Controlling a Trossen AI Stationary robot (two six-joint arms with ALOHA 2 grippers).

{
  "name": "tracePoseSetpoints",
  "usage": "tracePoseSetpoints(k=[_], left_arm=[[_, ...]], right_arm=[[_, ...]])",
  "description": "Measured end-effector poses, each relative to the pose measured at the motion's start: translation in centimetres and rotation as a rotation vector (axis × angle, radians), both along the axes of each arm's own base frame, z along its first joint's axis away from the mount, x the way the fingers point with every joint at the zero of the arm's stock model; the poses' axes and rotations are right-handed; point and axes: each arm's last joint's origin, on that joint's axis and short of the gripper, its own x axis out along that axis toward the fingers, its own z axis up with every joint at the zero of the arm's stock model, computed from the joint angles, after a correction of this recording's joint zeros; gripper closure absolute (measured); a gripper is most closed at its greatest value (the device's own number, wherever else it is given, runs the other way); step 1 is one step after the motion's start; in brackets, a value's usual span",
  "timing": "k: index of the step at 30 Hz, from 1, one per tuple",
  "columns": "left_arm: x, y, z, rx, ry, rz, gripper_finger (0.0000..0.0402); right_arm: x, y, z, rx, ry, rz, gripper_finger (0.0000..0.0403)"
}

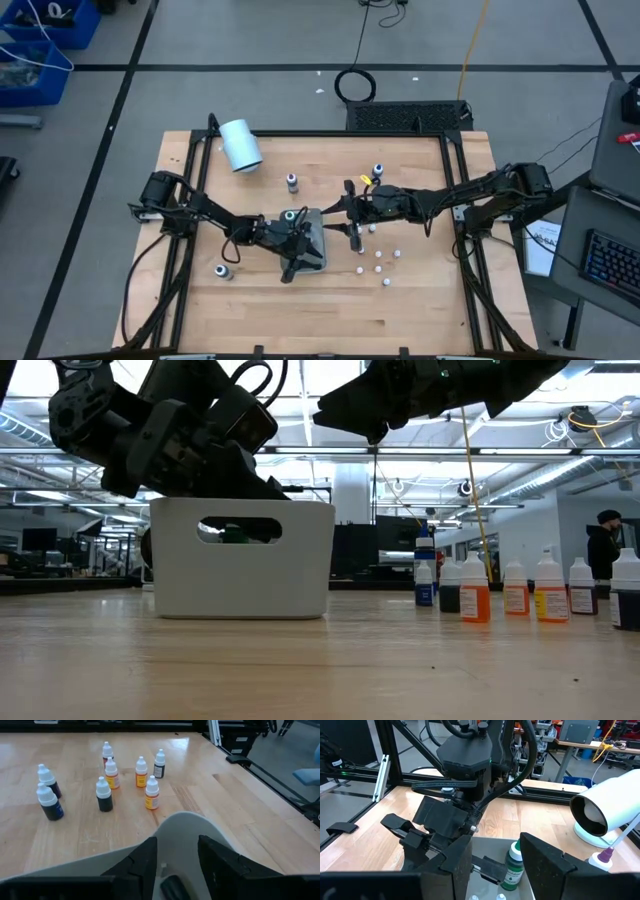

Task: Pick & Place food coloring
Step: Put the top purple food coloring bottle into the bin

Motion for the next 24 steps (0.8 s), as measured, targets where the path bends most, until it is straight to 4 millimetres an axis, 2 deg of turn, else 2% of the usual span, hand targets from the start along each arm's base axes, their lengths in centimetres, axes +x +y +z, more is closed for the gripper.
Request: tracePoseSetpoints(k=[4, 9, 14, 18, 24], left_arm=[[-0.1, 0.0, 1.2, -0.015, -0.042, 0.004, 0.0258], [-0.7, 0.1, 4.8, -0.034, -0.152, 0.003, 0.0264], [-2.3, 0.4, 8.1, 0.001, -0.178, -0.008, 0.0259], [-4.5, 0.9, 10.1, 0.049, -0.107, -0.001, 0.0253], [-7.2, 1.8, 11.8, 0.124, -0.018, 0.123, 0.0256]], right_arm=[[0.0, 0.0, 0.0, 0.0, 0.0, 0.0, 0.0248], [0.0, 0.0, 0.0, 0.0, 0.001, 0.0, 0.0248], [-0.4, 0.0, -0.3, 0.001, 0.06, 0.002, 0.0248], [-2.4, 0.2, 0.2, 0.011, 0.224, -0.038, 0.0248], [-6.6, 0.4, 0.4, 0.057, 0.483, -0.253, 0.0248]])
